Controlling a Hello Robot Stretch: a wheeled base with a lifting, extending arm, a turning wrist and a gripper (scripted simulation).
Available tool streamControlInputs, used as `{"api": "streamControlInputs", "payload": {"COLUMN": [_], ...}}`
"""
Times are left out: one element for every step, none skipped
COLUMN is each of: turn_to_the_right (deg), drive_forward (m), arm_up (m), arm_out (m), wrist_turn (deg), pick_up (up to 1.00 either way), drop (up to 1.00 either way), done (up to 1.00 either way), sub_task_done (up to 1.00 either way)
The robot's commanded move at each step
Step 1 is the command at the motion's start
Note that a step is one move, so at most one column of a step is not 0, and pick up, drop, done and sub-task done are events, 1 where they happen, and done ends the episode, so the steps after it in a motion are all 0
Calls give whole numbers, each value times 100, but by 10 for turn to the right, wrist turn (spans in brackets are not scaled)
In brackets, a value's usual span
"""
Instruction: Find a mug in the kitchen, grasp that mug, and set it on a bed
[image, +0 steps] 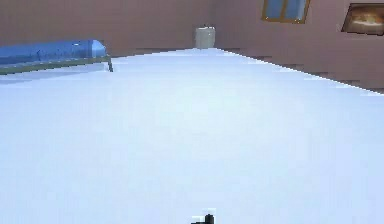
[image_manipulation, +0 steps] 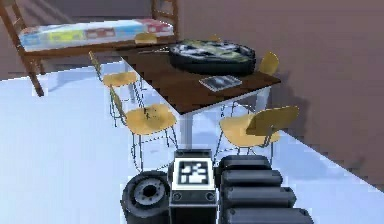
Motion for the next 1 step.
{"api": "streamControlInputs", "payload": {"turn_to_the_right": [-270], "drive_forward": [0], "arm_up": [0], "arm_out": [0], "wrist_turn": [0], "pick_up": [0], "drop": [0], "done": [0], "sub_task_done": [0]}}
